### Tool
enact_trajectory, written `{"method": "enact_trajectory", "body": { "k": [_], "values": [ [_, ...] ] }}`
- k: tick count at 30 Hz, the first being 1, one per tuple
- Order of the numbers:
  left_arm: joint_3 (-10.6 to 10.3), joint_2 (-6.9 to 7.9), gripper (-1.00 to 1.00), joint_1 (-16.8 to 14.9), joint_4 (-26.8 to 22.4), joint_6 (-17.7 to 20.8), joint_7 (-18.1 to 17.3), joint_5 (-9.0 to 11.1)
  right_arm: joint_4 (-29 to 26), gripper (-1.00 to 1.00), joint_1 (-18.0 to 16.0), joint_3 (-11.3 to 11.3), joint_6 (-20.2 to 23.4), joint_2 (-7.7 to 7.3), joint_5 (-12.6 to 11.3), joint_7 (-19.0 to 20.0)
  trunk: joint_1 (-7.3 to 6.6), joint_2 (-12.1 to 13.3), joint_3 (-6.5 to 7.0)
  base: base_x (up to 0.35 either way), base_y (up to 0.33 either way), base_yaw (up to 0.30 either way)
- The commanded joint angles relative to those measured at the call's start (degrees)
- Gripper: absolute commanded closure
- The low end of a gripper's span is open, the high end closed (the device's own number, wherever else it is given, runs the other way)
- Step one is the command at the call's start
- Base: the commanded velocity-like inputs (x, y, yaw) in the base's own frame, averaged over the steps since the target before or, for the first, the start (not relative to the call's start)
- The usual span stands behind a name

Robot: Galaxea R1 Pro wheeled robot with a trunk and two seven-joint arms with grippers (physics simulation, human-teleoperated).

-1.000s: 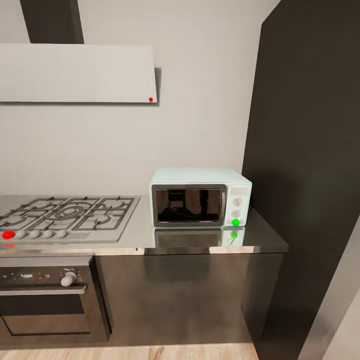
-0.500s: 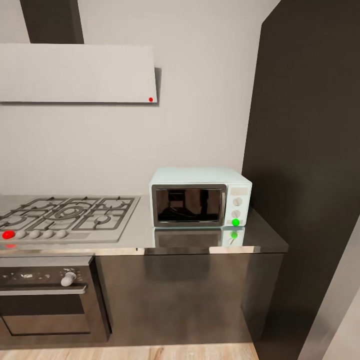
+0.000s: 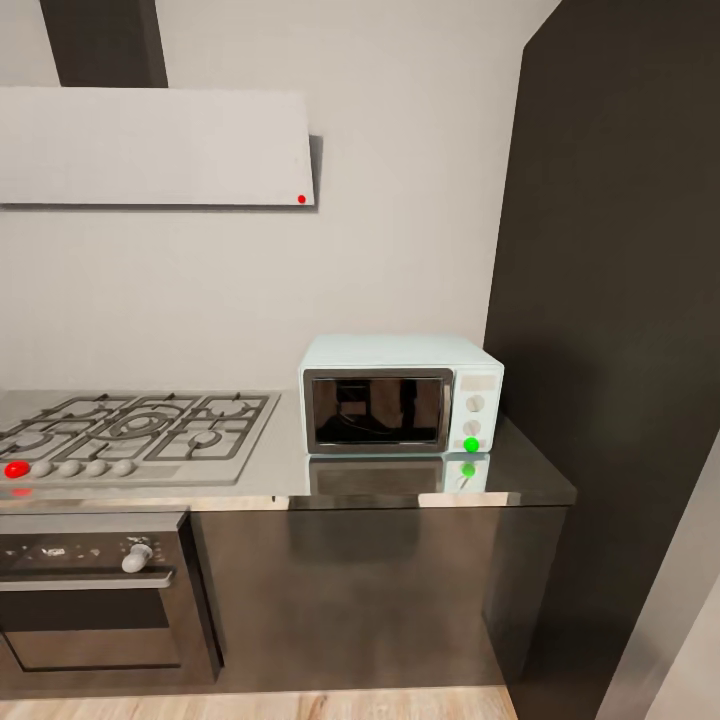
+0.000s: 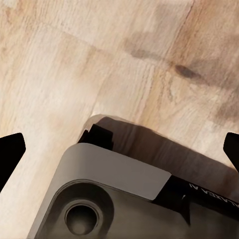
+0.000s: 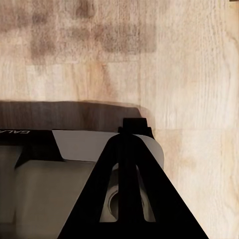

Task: In the kitchen, take the popcorn bag from the countertop, put it into the microwave, and heat it until the popcorn is cooked so the cooked popcorn ends up inside the bag.

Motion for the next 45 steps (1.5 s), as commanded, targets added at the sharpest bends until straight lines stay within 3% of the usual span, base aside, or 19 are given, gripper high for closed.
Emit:
{"method": "enact_trajectory", "body": {
  "k": [1,45],
  "values": [
    [-0.5,0.01,-1.00,0.0,-0.1,0.2,0.2,0.4,0.1,1.00,-0.1,-0.5,-0.2,-0.03,0.4,0.1,0.00,0.0,-0.06,0.000,0.000,0.000],
    [-0.5,0.01,-1.00,0.0,-0.1,0.2,0.2,0.4,0.1,1.00,-0.1,-0.5,-0.2,-0.03,0.4,0.1,0.00,0.0,-0.06,0.000,0.000,0.000]
  ]
}}
